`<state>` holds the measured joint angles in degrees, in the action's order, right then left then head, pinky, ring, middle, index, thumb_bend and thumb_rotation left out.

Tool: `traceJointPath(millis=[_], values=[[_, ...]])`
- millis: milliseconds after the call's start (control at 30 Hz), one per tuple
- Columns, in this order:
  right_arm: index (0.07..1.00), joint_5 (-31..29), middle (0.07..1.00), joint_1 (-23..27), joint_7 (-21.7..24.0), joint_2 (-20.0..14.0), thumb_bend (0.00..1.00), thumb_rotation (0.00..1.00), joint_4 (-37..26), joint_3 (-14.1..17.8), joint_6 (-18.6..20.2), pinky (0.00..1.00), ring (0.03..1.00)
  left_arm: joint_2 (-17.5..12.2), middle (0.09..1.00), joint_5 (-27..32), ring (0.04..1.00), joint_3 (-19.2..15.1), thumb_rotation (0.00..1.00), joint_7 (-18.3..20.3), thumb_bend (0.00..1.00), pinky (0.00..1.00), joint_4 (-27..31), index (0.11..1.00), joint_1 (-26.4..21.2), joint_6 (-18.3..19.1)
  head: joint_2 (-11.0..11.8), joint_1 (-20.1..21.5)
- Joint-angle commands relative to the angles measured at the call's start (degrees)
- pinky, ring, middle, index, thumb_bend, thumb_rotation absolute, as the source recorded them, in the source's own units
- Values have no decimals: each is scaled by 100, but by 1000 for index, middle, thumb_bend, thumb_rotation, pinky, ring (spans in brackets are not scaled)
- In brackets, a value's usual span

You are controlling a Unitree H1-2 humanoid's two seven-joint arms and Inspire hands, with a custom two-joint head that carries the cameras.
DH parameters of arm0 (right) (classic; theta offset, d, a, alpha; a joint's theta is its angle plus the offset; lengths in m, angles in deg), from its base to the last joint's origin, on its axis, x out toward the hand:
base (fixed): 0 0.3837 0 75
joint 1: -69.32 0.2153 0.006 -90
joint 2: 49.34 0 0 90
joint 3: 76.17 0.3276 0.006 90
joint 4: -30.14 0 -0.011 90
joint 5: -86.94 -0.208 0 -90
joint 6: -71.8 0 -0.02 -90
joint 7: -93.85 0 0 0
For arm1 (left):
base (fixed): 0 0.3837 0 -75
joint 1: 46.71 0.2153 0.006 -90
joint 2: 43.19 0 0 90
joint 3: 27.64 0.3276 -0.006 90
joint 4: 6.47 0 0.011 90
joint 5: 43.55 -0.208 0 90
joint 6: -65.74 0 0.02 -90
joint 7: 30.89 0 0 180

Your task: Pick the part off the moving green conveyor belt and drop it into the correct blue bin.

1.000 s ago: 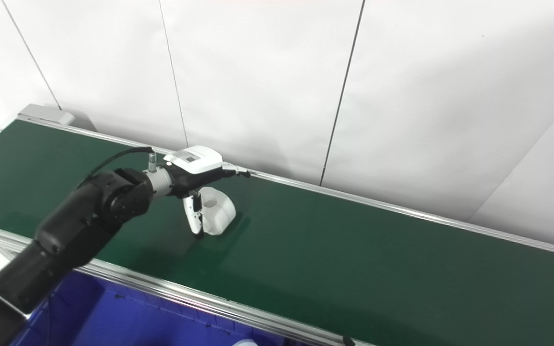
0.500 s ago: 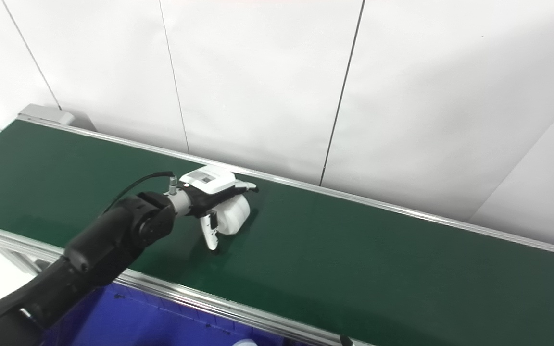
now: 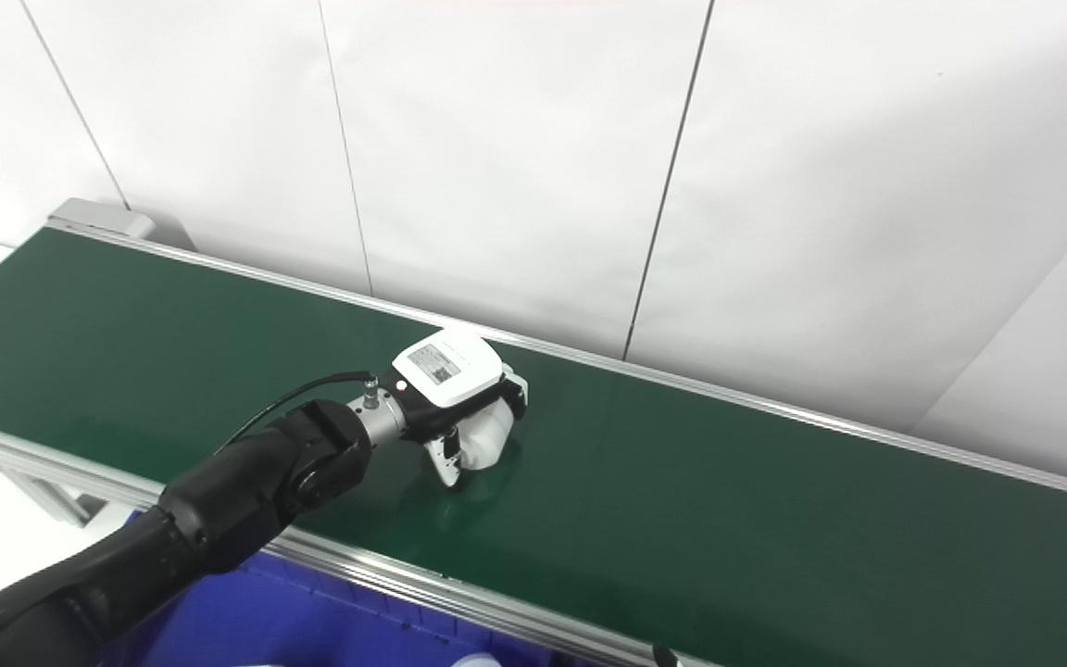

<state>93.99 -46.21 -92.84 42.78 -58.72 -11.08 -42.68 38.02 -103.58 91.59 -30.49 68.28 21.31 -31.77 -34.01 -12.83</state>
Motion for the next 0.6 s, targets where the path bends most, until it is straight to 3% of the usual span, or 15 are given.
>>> traceJointPath(millis=[0, 267, 433, 567], values=[[956, -6, 965, -69, -59, 13, 926, 984, -205, -15, -244, 877, 916, -136, 495, -36, 446, -73, 0, -110, 502, 279, 43, 489, -267, -51, 5, 1], [953, -26, 960, -71, -45, 18, 938, 984, -208, -10, -244, 867, 905, -147, 509, -26, 445, -141, 0, 107, 501, 257, 390, 477, -216, 13, -29, 11], [954, 1, 960, -77, -53, 10, 933, 987, -246, -18, -244, 857, 901, -196, 455, 55, 445, -238, 0, 250, 501, 257, 808, 503, -137, -48, -79, 6], [961, -24, 964, -96, -1, -10, 925, 987, -335, -23, -243, 869, 902, -232, 508, 358, 447, -441, 0, 756, 501, 275, 1628, 479, -3, 18, -322, -55]])
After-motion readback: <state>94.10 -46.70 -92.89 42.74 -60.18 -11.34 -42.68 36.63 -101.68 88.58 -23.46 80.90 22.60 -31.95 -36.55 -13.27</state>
